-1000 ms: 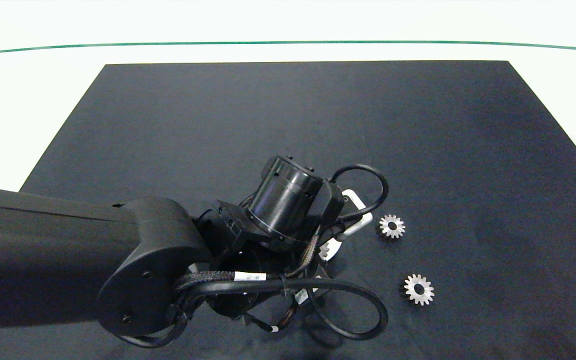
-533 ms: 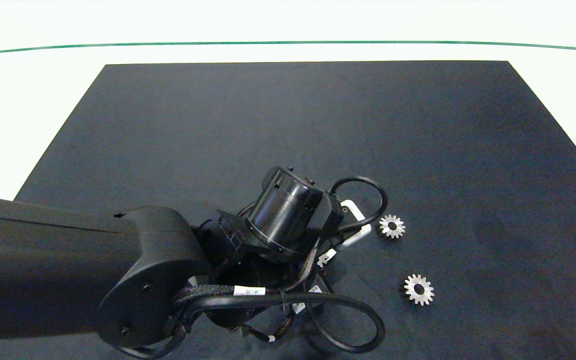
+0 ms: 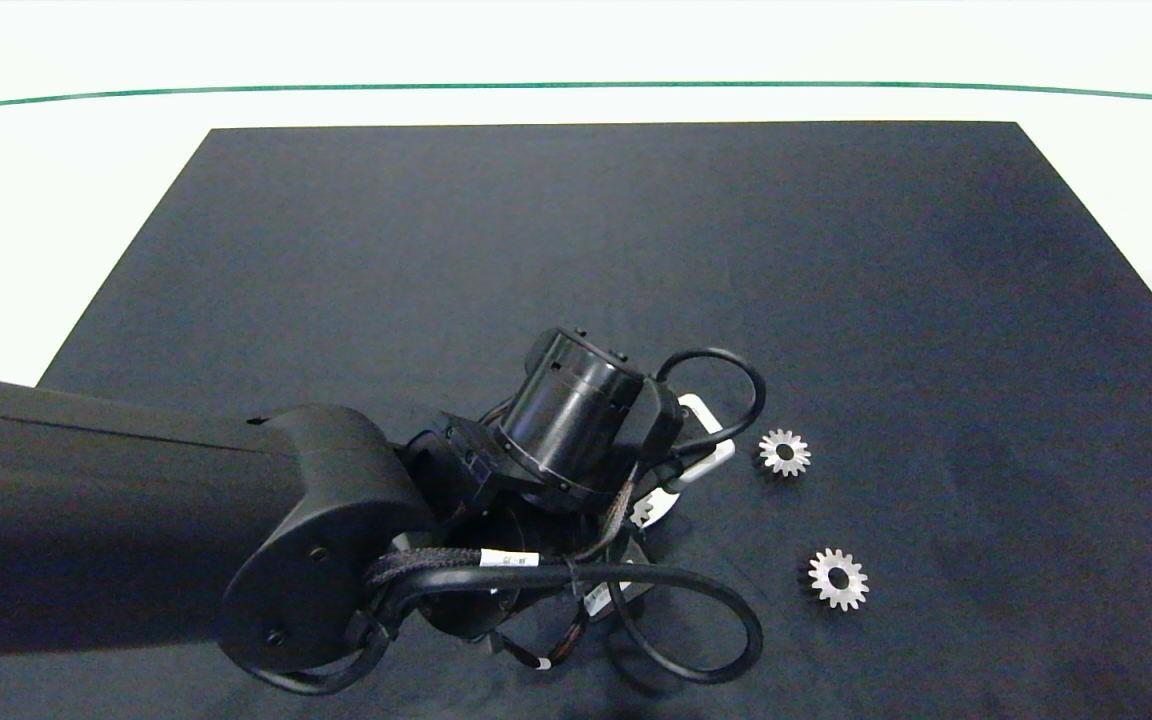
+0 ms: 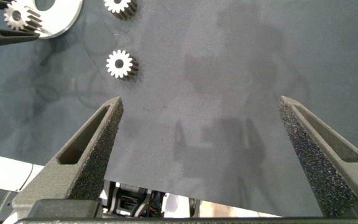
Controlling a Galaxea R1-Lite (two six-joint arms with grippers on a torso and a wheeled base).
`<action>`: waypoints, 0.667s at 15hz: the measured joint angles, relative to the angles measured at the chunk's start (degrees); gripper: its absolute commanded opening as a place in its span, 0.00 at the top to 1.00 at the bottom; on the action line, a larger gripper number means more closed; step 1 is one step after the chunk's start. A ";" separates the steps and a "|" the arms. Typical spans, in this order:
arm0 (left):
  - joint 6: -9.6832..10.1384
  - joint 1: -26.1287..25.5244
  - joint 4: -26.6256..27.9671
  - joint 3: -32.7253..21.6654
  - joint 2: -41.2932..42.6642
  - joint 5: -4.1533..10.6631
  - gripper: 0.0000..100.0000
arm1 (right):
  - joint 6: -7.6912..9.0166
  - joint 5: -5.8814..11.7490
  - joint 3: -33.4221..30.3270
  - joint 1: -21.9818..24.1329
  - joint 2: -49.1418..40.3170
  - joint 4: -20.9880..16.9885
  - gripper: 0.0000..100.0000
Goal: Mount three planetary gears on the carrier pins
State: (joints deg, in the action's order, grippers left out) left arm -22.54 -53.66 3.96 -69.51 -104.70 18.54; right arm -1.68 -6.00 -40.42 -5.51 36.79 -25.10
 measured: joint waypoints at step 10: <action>-0.11 0.69 -0.13 -0.48 -0.45 0.00 0.75 | -0.05 0.00 -0.10 -0.38 0.04 0.00 0.00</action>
State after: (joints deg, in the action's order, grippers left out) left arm -22.65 -52.97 3.83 -69.99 -105.16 18.54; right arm -1.73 -6.00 -40.52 -5.89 36.83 -25.10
